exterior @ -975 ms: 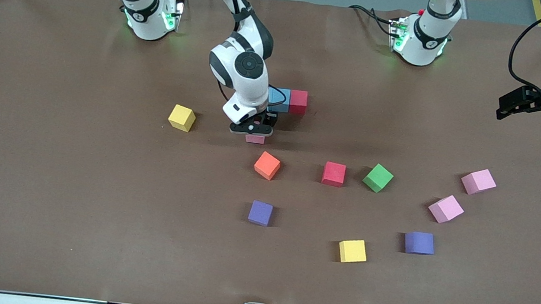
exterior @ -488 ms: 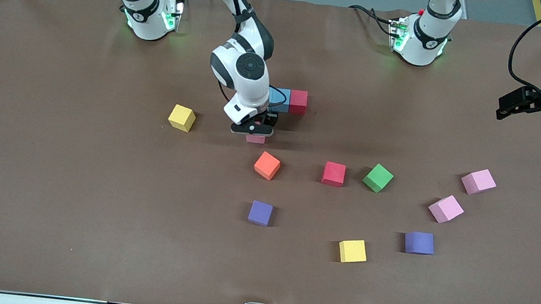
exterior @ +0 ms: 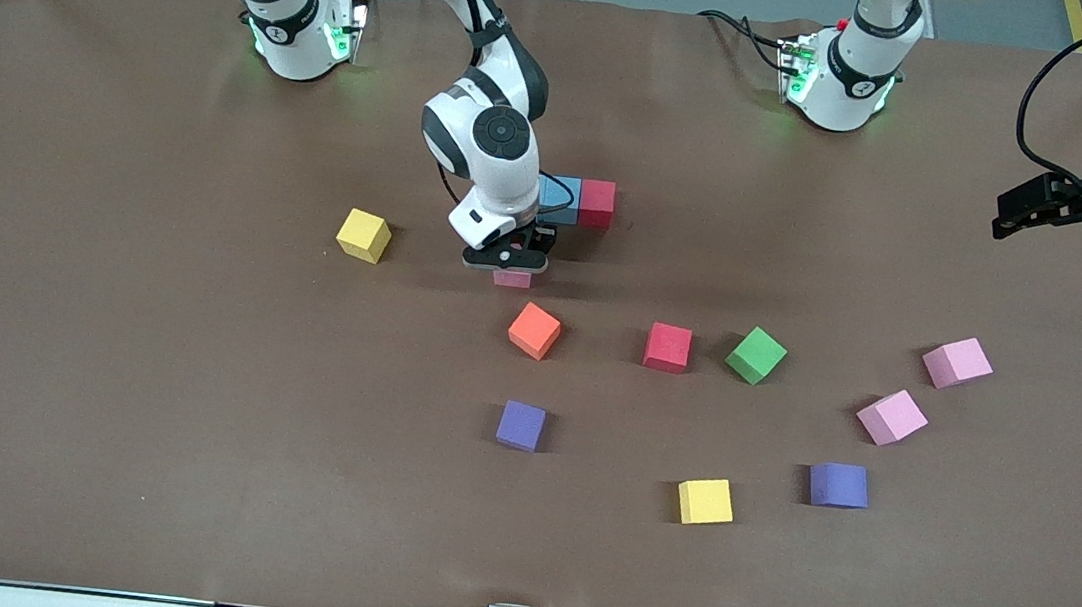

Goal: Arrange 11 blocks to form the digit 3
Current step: 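Lower the pink cube below the blue cubes and open the right gripper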

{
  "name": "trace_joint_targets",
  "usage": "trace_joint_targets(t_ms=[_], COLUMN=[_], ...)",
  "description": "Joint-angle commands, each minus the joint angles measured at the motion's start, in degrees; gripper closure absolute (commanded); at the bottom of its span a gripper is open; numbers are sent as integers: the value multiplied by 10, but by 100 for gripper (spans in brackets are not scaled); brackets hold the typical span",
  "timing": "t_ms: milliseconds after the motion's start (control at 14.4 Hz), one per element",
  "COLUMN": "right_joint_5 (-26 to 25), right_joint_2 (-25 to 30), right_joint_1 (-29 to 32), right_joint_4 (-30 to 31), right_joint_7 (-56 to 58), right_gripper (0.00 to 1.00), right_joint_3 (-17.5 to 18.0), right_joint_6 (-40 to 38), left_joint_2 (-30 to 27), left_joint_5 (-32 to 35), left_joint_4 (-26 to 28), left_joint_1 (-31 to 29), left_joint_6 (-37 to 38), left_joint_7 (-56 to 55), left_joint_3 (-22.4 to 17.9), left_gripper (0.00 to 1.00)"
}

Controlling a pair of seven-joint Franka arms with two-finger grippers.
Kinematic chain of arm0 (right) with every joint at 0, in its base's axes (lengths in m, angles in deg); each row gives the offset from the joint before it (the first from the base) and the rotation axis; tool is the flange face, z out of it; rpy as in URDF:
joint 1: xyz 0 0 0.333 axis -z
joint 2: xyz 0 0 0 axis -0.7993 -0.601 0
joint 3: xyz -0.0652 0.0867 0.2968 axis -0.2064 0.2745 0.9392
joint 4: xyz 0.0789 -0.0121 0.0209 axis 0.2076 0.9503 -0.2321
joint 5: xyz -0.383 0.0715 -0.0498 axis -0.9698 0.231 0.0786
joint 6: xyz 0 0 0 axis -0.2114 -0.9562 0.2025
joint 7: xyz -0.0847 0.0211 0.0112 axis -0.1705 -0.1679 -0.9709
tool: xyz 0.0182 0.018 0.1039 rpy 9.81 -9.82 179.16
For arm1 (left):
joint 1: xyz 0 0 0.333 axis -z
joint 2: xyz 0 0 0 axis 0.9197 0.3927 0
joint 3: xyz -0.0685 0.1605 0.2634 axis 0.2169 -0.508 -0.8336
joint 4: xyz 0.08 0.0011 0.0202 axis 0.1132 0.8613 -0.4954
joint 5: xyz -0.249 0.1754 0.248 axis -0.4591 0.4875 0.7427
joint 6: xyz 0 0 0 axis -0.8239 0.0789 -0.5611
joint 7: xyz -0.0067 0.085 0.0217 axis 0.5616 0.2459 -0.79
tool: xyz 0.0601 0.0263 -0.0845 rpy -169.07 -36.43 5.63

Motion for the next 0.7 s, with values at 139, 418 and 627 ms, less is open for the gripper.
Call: trace_joint_targets(t_ms=[139,418,627], right_joint_5=[1,1,1], right_joint_2=[-10,-5,21], right_joint_1=[-9,-5,6], right_joint_4=[-7,-10,-39], right_joint_7=[-5,-1,-1], right_gripper=[0,0,0], right_joint_3=[-4,-4,-4], right_joint_6=[-1,-3,-81], left_joint_2=[-11,-11,-11], left_joint_5=[-2,-2,-2], left_joint_4=[10,11,11], left_joint_1=[-4,-4,-4], left_joint_6=[-4,-4,-4], left_joint_7=[9,9,9], left_joint_3=[1,1,1], left_gripper=[0,0,0])
